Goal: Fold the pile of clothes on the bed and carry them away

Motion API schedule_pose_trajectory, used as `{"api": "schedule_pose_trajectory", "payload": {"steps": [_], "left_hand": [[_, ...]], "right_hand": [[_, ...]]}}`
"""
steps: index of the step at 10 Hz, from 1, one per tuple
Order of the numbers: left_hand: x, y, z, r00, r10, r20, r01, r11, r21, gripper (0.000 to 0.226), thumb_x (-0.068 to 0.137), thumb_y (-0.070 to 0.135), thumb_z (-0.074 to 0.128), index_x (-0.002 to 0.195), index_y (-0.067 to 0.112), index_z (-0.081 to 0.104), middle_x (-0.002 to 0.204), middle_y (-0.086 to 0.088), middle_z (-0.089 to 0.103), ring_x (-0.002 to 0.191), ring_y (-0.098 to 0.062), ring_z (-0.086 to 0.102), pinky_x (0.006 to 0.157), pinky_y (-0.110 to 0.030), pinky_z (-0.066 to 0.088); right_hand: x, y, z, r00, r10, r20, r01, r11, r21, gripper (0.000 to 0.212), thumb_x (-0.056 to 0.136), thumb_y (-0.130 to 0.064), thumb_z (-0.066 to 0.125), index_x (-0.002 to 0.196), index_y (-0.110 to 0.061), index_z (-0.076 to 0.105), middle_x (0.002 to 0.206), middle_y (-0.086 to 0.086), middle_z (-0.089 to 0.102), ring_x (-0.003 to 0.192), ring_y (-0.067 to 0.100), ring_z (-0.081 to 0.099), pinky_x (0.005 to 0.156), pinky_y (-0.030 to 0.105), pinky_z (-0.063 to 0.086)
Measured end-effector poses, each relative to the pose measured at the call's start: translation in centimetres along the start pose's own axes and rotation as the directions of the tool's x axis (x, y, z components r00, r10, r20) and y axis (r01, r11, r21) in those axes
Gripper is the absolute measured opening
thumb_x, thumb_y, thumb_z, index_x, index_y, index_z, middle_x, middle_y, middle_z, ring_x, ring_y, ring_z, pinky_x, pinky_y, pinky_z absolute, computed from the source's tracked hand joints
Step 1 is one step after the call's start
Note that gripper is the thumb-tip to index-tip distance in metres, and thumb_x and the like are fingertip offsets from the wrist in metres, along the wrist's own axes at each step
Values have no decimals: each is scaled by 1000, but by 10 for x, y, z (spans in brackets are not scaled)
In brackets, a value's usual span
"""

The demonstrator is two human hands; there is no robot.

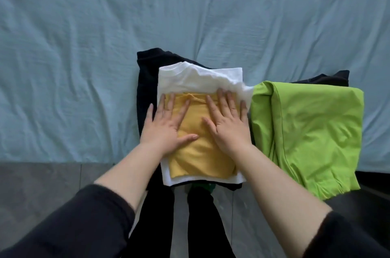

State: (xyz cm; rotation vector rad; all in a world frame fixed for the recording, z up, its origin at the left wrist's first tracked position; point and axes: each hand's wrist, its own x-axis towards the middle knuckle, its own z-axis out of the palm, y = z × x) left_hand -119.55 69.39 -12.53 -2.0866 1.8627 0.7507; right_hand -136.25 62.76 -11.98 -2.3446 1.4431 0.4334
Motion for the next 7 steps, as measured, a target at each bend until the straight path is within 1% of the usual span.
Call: {"api": "schedule_pose_trajectory", "payload": {"steps": [1, 2, 3, 4, 5, 6, 7], "left_hand": [[20, -18, 9, 980, -26, 198, 39, 997, -63, 99, 72, 90, 21, 139, 43, -35, 144, -3, -47, 139, -24, -37, 113, -48, -18], [5, -11, 6, 999, 24, 40, -22, 998, -57, 95, 74, 88, 19, 144, 43, -27, 155, -4, -32, 143, -25, -31, 113, -50, -18], [-41, -14, 12, 995, 63, -81, -55, 993, 102, 100, 73, 89, 24, 146, 41, -26, 159, -2, -23, 143, -27, -30, 112, -57, -16], [-75, -31, 9, 975, 24, 221, -58, 987, 150, 113, 78, 71, 55, 140, 44, -35, 155, 0, -32, 143, -23, -29, 115, -57, -4], [-78, -32, -21, 957, -16, 289, -26, 990, 140, 104, 86, 52, 60, 148, 39, -22, 160, -4, -19, 148, -26, -15, 118, -50, 2], [-78, -21, -71, 973, -37, 228, 28, 999, 44, 84, 91, 47, 53, 154, 31, -1, 163, -7, 5, 149, -25, 7, 118, -42, 14], [-92, -15, -113, 992, -29, 121, 21, 998, 63, 64, 92, 41, 49, 149, 25, 26, 145, -4, 42, 134, -24, 38, 104, -36, 34]], "right_hand": [[23, 12, 12, 991, 12, 133, -10, 1000, -17, 66, 95, -62, 21, 151, -38, -3, 160, -7, -17, 147, 16, -17, 117, 47, -11], [3, 4, 13, 997, -8, -75, 1, 996, -91, 68, 94, -62, 19, 153, -31, 6, 162, 0, -4, 149, 20, -5, 118, 48, -7], [-58, 6, 23, 985, -125, -116, 106, 981, -161, 74, 91, -67, 21, 153, -28, 17, 161, 2, 6, 148, 21, 7, 118, 50, 6], [-104, 32, 23, 977, -12, 213, 58, 975, -214, 84, 85, -74, 28, 152, -35, -3, 157, -3, -22, 147, 19, -13, 118, 49, 1], [-112, 40, 0, 951, 22, 308, 27, 988, -153, 85, 88, -66, 41, 151, -37, -9, 156, -4, -27, 148, 18, -13, 119, 43, 5], [-106, 33, -49, 971, 6, 238, -1, 1000, -21, 63, 93, -50, 45, 149, -30, 24, 160, -2, 18, 145, 17, 23, 112, 36, 28], [-110, 27, -100, 992, 111, 51, -109, 993, -39, 29, 94, -40, 43, 113, -22, 55, 121, 1, 59, 108, 26, 57, 76, 35, 45]]}}
